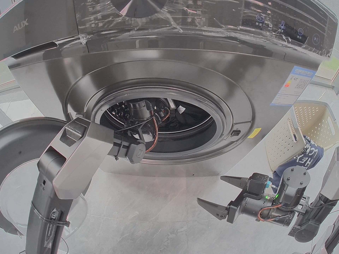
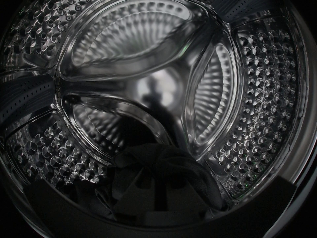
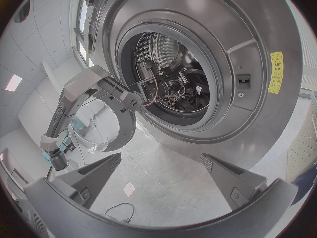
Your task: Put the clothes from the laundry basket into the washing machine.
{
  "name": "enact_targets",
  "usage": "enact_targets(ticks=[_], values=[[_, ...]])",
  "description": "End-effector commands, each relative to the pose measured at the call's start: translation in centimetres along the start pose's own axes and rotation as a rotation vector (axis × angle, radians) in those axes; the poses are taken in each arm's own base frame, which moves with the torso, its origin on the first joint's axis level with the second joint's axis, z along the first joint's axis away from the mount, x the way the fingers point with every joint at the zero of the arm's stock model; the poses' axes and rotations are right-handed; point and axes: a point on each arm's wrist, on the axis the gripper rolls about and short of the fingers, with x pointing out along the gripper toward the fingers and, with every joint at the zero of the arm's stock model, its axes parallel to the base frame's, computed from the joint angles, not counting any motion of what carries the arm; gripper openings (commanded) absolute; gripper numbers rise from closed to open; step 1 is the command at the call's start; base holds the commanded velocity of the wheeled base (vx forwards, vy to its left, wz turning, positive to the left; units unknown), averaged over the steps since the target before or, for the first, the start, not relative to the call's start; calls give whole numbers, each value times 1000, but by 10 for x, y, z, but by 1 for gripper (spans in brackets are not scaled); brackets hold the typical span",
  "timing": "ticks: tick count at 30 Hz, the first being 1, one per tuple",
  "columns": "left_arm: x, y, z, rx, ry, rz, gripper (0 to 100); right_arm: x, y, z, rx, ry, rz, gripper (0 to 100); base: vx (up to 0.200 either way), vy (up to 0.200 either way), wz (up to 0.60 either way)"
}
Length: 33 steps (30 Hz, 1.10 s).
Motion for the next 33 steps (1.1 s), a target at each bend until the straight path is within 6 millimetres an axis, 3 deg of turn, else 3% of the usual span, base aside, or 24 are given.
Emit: enact_targets(ticks=[1,2,3,15,21,30,33], values=[[3,8,-19,12,3,16,0,0,0,-1,0,2,1,100,0,0,0],[3,8,-19,17,5,14,0,0,0,-1,0,2,1,100,0,0,0],[2,9,-20,21,9,14,100,0,0,-1,0,2,1,100,0,0,0],[-13,7,-28,37,81,16,100,0,0,-1,1,4,1,100,0,0,0],[-24,-2,-13,55,85,-2,100,0,0,0,1,2,0,100,0,0,0],[-73,-12,3,177,218,-17,100,0,0,0,1,2,0,100,0,0,0],[-101,-11,5,221,291,-24,100,-1,-3,1,0,-5,-9,100,0,0,0]])
